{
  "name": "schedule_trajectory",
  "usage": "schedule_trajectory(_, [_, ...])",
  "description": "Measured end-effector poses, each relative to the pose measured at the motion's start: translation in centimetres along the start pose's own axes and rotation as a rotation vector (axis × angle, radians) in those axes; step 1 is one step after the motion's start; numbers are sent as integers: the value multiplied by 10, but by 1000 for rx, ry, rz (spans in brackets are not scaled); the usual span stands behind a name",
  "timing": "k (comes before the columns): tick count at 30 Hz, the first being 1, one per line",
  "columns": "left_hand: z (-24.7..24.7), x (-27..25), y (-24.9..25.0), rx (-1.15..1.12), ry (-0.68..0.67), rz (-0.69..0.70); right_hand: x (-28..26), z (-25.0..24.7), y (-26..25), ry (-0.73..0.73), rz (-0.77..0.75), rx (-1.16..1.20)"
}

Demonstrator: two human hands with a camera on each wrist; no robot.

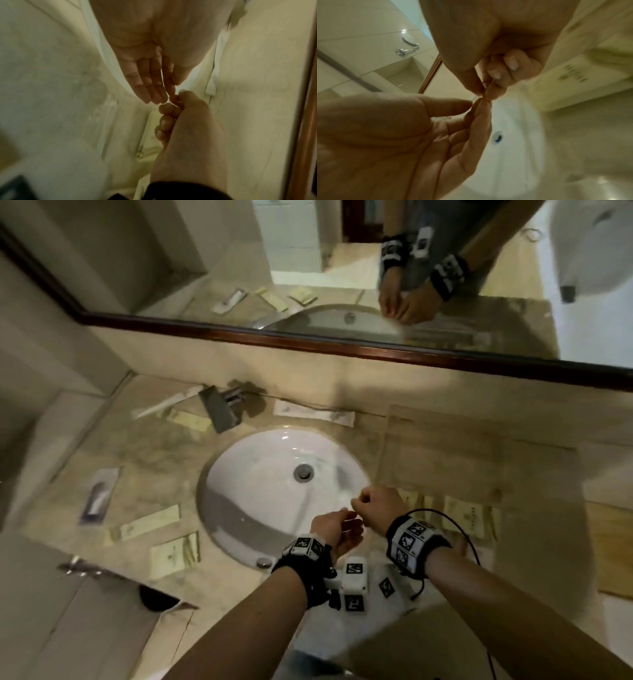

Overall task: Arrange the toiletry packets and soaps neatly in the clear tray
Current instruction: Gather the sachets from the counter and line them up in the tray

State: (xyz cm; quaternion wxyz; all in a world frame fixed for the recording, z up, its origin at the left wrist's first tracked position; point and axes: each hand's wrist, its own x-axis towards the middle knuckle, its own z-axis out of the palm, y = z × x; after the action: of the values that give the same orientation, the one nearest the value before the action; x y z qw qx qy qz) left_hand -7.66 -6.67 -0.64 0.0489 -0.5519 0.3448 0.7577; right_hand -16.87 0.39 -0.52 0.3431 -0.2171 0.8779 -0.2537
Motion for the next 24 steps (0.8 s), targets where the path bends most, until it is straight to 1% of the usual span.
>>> schedule_trajectory(2, [-38,-3,6,-56,76,26,-1,22,-25,-32,-45,26])
schedule_trajectory(5, [-113,-10,12,-144,209,52,-5,64,-67,-135,-87,10])
schedule_trajectory(7, [-157,-13,16,-162,296,66,-6,88,-86,-205,-70,14])
schedule_trajectory(10, [-240,-8,28,-175,450,81,-3,137,-124,-292,-50,19])
schedule_trajectory(11, [-262,-6,31,-135,521,98,-2,149,-133,-305,-35,25])
schedule_trajectory(12, [-287,-1,33,-40,604,124,-1,164,-145,-311,-28,21])
schedule_trajectory(14, [-333,5,36,241,773,181,2,199,-170,-312,-27,-22])
schedule_trajectory(15, [-355,10,39,334,811,207,3,218,-184,-313,-27,-67])
schedule_trajectory(17, [-379,15,45,393,803,231,5,245,-201,-295,6,-147])
schedule_trajectory(20, [-405,26,54,490,696,161,5,272,-223,-263,84,-182])
schedule_trajectory(24, [-411,33,64,526,605,111,1,283,-237,-215,127,-227])
